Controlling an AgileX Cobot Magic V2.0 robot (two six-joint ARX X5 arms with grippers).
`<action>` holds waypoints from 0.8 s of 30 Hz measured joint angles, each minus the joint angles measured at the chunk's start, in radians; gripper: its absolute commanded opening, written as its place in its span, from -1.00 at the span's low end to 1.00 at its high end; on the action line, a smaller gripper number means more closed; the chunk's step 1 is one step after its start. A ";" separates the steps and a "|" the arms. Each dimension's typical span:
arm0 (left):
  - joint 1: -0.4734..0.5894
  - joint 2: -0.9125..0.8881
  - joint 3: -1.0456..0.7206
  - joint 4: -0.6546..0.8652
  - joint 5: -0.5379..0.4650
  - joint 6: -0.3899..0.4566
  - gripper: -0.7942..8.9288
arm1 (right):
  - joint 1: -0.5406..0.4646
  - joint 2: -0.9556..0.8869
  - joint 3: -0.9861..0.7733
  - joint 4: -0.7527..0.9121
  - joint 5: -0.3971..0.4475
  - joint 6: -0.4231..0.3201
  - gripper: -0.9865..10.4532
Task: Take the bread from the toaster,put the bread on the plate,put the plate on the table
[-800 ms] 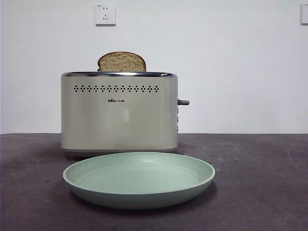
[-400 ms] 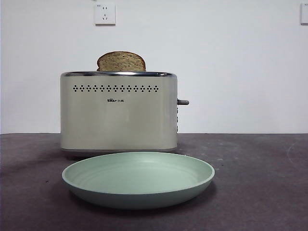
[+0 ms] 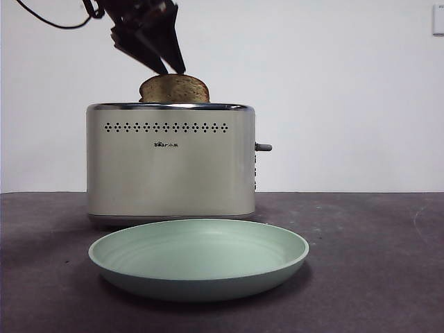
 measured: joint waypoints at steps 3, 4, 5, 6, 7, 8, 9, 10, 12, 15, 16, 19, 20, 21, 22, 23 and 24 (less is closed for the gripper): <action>0.000 0.019 0.000 0.002 -0.005 0.012 -0.13 | 0.000 0.009 0.000 -0.014 0.000 -0.014 -0.39; 0.000 0.029 0.000 0.002 -0.005 0.014 -0.13 | 0.000 0.012 0.000 -0.018 0.000 -0.017 -0.39; 0.000 0.037 0.000 0.002 -0.005 0.015 -0.13 | 0.000 0.014 0.000 -0.021 0.000 -0.018 -0.39; 0.000 0.046 0.000 0.002 -0.005 0.016 -0.14 | 0.000 0.017 0.000 -0.023 0.000 -0.020 -0.39; 0.000 0.056 0.000 0.002 -0.005 0.017 -0.14 | 0.000 0.018 0.000 -0.026 0.000 -0.021 -0.39; 0.000 0.063 0.000 0.002 -0.005 0.018 -0.19 | 0.000 0.019 0.000 -0.028 0.000 -0.021 -0.39; 0.000 0.068 0.000 0.002 -0.005 0.019 -0.31 | 0.000 0.020 0.000 -0.029 0.000 -0.021 -0.39; 0.000 0.071 0.000 0.002 -0.009 0.023 -0.53 | 0.000 0.021 0.000 -0.032 0.000 -0.022 -0.39; 0.000 0.071 0.000 0.007 -0.021 0.027 -0.83 | 0.000 0.021 0.000 -0.044 0.000 -0.024 -0.39; 0.000 0.070 0.004 0.022 -0.056 0.042 -0.85 | 0.000 0.022 0.000 -0.072 0.006 -0.039 -0.39; 0.000 0.068 0.006 0.021 -0.068 0.044 -0.85 | 0.000 0.023 0.000 -0.084 0.013 -0.043 -0.39; -0.001 0.051 0.006 0.010 -0.072 0.052 -0.85 | 0.002 0.034 0.000 -0.132 0.053 -0.062 -0.40; -0.003 0.043 0.006 0.006 -0.072 0.056 -0.85 | 0.003 0.040 0.000 -0.148 0.061 -0.067 -0.40; -0.006 0.030 0.006 0.006 -0.074 0.057 -0.85 | 0.007 0.047 0.000 -0.165 0.074 -0.073 -0.40; -0.008 0.013 0.006 0.005 -0.076 0.058 -0.85 | 0.008 0.057 0.000 -0.184 0.079 -0.075 -0.39; -0.011 -0.005 0.006 0.005 -0.076 0.058 -0.85 | 0.010 0.067 0.000 -0.198 0.080 -0.077 -0.40; -0.015 -0.029 0.006 0.005 -0.077 0.058 -0.85 | 0.013 0.079 0.000 -0.213 0.080 -0.077 -0.39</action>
